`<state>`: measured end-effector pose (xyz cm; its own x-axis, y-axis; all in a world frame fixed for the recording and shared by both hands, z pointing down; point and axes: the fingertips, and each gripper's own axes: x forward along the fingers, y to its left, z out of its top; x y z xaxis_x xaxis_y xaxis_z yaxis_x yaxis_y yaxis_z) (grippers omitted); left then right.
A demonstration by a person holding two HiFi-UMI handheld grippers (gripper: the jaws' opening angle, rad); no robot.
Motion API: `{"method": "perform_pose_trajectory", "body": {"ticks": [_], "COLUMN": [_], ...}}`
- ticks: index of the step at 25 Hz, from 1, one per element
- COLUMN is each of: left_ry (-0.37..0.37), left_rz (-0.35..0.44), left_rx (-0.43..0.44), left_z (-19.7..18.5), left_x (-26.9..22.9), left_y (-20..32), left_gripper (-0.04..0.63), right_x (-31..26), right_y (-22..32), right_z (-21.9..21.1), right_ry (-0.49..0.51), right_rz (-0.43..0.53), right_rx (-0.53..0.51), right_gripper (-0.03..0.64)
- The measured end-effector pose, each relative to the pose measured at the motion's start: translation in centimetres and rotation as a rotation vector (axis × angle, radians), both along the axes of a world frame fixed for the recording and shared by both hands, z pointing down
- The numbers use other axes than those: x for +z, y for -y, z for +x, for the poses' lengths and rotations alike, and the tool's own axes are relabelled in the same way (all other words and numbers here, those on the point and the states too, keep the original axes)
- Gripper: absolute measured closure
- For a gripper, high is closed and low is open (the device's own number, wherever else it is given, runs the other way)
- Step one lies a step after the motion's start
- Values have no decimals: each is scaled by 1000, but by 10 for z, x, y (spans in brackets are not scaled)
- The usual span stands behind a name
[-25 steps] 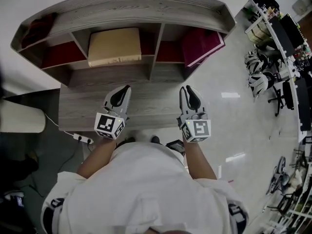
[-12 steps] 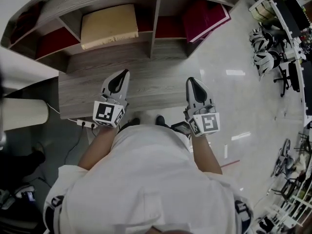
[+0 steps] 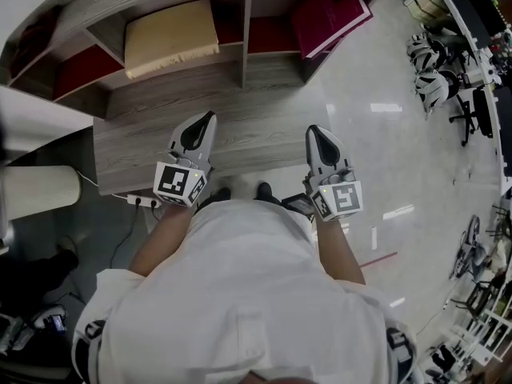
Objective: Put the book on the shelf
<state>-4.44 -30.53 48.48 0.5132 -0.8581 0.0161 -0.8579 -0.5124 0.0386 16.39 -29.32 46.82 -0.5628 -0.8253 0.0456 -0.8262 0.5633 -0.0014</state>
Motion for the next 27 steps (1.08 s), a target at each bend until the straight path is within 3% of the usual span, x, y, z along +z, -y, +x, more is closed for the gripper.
{"method": "perform_pose_trajectory", "body": {"ticks": [21, 27], "left_ry": [-21, -20], "left_rz": [-44, -62], "left_rx": [81, 66], "left_z": [25, 39], "left_x": [7, 13], "left_y": [-18, -23], "left_gripper": [580, 580], "right_x": [1, 4], "right_y": [-14, -22], "right_z": [8, 26], "right_ry": [42, 39], "right_rz": [-29, -32], "right_rx": [-35, -43], "right_gripper": [601, 601]}}
